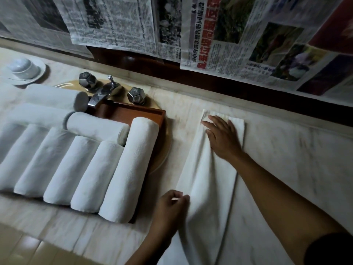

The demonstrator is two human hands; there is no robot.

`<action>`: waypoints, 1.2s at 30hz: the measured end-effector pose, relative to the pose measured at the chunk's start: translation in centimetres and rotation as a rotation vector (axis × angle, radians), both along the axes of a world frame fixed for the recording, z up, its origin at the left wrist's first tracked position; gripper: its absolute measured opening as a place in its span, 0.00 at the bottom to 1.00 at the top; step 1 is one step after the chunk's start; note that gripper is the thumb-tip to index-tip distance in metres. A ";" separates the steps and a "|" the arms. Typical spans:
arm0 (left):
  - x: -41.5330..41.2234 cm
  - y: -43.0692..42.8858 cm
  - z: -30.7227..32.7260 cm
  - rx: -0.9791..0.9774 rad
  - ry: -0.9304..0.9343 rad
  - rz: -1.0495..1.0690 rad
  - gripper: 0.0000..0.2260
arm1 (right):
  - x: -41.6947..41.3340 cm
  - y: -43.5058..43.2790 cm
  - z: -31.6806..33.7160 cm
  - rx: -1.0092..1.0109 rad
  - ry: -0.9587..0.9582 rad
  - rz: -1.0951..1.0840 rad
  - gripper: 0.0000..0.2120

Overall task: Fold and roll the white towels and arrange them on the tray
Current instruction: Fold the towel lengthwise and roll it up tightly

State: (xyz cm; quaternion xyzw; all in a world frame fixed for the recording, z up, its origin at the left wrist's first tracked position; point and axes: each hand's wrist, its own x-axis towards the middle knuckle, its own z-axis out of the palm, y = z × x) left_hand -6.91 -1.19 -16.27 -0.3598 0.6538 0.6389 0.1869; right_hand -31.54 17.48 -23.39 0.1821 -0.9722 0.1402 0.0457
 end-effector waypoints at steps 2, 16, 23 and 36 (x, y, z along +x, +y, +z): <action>0.2 -0.7 -0.2 -0.206 0.029 -0.039 0.10 | 0.2 0.1 0.1 -0.006 0.003 0.002 0.20; -0.6 0.0 -0.9 -0.514 0.082 -0.111 0.10 | 0.4 -0.1 0.8 -0.023 0.008 -0.011 0.23; -0.7 0.3 -0.4 -0.544 0.074 -0.144 0.10 | 10.1 -1.0 -0.6 -0.080 -0.002 0.280 0.21; 3.5 -0.8 0.2 -0.148 0.118 0.171 0.10 | 9.6 -0.5 0.6 0.080 -0.050 0.327 0.24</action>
